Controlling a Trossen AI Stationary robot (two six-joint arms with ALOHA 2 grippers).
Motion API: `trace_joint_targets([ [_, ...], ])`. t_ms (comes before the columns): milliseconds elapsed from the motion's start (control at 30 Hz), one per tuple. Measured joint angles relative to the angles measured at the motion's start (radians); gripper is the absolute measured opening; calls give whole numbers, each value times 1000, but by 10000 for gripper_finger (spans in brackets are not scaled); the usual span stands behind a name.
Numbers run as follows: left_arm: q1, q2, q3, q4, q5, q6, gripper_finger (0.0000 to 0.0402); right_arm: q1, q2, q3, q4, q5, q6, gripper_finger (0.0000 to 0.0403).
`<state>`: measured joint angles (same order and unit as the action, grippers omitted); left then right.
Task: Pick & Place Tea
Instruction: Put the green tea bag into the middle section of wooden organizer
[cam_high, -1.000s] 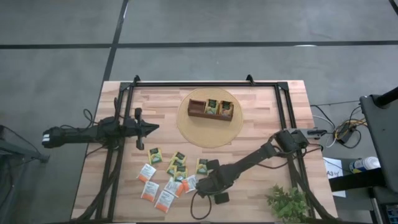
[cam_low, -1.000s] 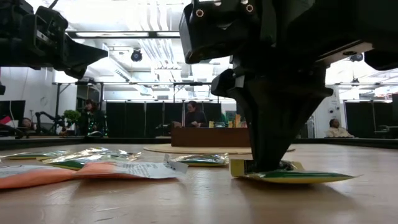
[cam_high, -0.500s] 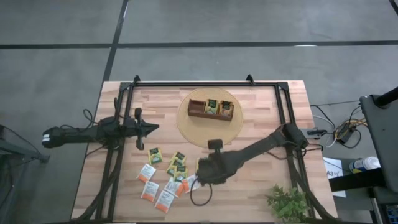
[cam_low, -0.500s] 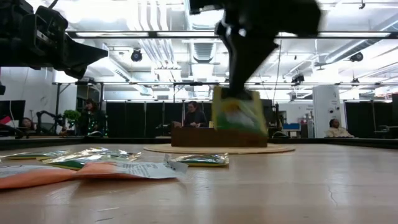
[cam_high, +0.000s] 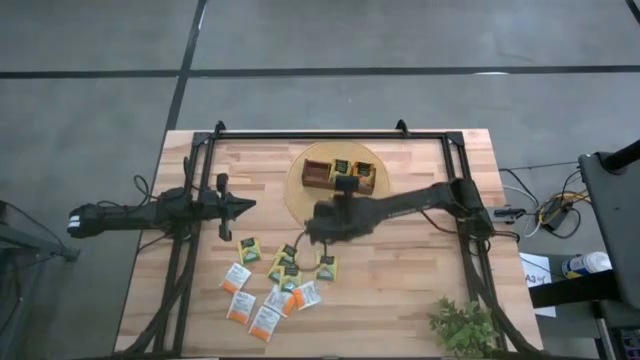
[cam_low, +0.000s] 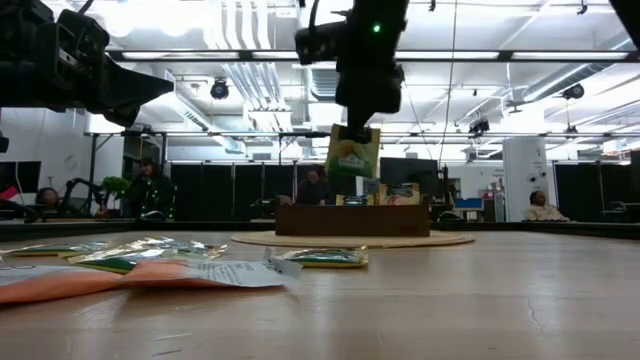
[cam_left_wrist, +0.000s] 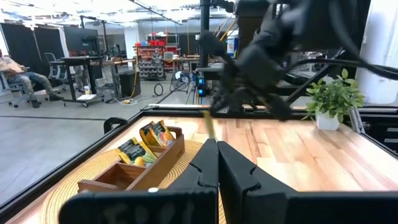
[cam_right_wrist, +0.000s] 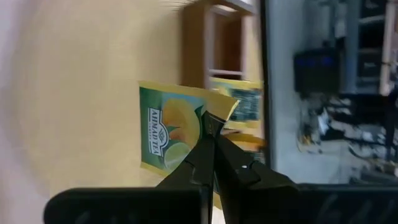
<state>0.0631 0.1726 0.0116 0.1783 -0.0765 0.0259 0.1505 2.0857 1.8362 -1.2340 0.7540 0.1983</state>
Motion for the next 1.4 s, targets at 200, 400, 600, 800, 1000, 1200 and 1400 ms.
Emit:
trace_joint_targets([
  [200, 0, 0, 0, 0, 0, 0, 0, -107, 0, -3, 15, 59, -47, 8],
  [400, 0, 0, 0, 0, 0, 0, 0, -183, 0, -8, 88, 86, -96, 8],
  [600, 0, 0, 0, 0, 0, 0, 0, -226, 15, -9, 148, 86, -170, 8],
  [800, 0, 0, 0, 0, 0, 0, 0, -254, 62, -10, 150, 79, -203, 8],
  [1000, 0, 0, 0, 0, 0, 0, 0, -270, 76, -27, 183, 48, -253, 8],
  [1200, 0, 0, 0, 0, 0, 0, 0, -278, 76, -68, 199, 12, -273, 8],
  [1400, 0, 0, 0, -1, 0, 0, 0, -280, 76, -83, 234, -7, -284, 8],
])
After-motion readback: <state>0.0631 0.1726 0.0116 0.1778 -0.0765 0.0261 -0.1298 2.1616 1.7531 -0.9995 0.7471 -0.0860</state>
